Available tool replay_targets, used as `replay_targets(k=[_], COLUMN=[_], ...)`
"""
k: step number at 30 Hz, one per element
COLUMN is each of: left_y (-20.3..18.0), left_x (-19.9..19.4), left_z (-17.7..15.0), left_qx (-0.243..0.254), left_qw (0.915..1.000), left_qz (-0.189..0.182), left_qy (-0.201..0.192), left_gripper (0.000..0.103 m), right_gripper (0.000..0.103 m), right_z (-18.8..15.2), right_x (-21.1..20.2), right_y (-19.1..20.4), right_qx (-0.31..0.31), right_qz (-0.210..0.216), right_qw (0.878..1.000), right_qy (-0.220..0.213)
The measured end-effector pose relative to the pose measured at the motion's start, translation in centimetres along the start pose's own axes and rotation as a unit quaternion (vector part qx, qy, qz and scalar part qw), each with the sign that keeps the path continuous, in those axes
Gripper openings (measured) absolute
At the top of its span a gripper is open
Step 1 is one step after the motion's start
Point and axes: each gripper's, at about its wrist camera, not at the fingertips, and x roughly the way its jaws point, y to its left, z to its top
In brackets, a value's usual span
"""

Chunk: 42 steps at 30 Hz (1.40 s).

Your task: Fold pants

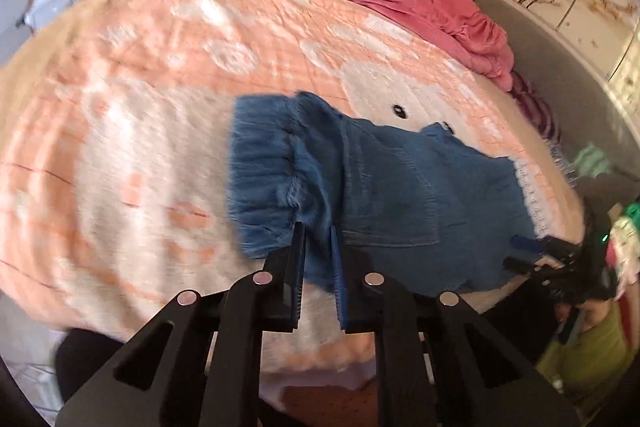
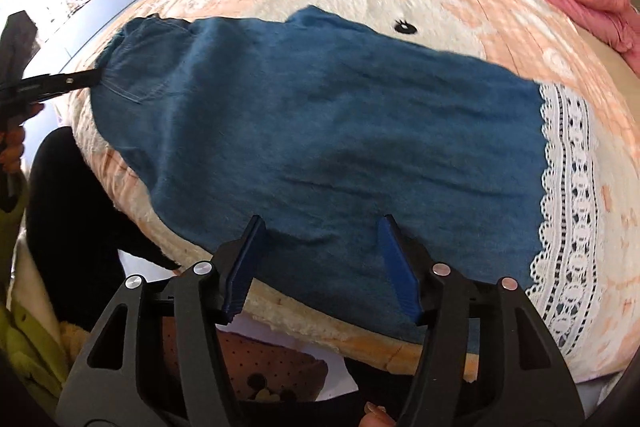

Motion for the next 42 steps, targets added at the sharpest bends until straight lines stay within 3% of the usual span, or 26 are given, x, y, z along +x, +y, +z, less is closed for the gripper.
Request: replay_targets(k=[2,4,8,10,11,12,18,23,27,29,32,34,38,40,42], left_y=[0.8,1.9,2.1,1.2,0.5,-0.4,-8.5,-12.5,-12.9,-12.8,-13.2,-12.9,-12.1,-11.9,-11.9], left_x=[0.4,1.3,-0.9,-2.9,-3.5,-3.8,0.8,5.4,8.1,9.1,8.7,8.4,7.7,6.9,6.9], left_z=[-0.3,-0.9,-0.6,0.3,0.8,1.3,4.3,3.8,0.6,-0.9,-2.4,-2.7,-2.4,-2.1,-2.1], left_qx=[0.003,-0.018,-0.025,-0.005,0.008,0.023,0.115,0.152,0.178,0.211,0.259,0.267,0.250,0.249,0.252], left_qw=[0.9997,0.9992,0.9994,0.9990,0.9987,0.9984,0.9917,0.9850,0.9812,0.9752,0.9639,0.9621,0.9667,0.9671,0.9663], left_qz=[0.021,0.015,0.023,0.029,0.029,0.024,-0.053,-0.082,-0.056,-0.023,-0.008,-0.011,-0.036,-0.044,-0.050], left_qy=[0.011,0.033,-0.002,-0.032,-0.041,-0.046,-0.023,0.008,0.050,0.064,0.061,0.056,0.040,0.025,0.021], left_gripper=[0.012,0.012,0.013,0.024,0.042,0.052,0.052,0.052,0.052,0.051,0.051,0.051,0.052,0.052,0.059], right_gripper=[0.060,0.064,0.066,0.066,0.066,0.067,0.066,0.067,0.067,0.066,0.066,0.066,0.066,0.060,0.052], right_z=[-0.1,-0.1,-0.2,0.2,0.6,1.1,6.0,9.8,12.3,13.6,15.6,16.7,18.8,19.5,20.0], right_x=[0.4,0.6,0.4,-0.3,-0.9,-1.6,-4.0,-3.9,-2.2,-0.7,1.8,3.5,6.8,8.1,9.4], right_y=[0.1,0.5,0.5,0.1,-0.2,-0.4,-2.1,-3.9,-4.5,-4.2,-3.2,-2.6,-2.2,-2.0,-1.4], right_qx=[-0.001,-0.008,-0.012,0.002,0.008,0.012,0.019,0.033,0.039,0.032,0.014,-0.001,-0.013,-0.015,-0.023], right_qz=[0.000,-0.004,-0.001,0.013,0.021,0.027,0.022,0.019,0.036,0.045,0.056,0.060,0.071,0.079,0.101], right_qw=[1.000,1.000,1.000,1.000,1.000,0.999,0.996,0.996,0.996,0.997,0.998,0.998,0.997,0.996,0.993], right_qy=[0.003,0.005,0.007,-0.002,-0.015,-0.031,-0.084,-0.085,-0.070,-0.055,-0.030,-0.013,0.020,0.033,0.051])
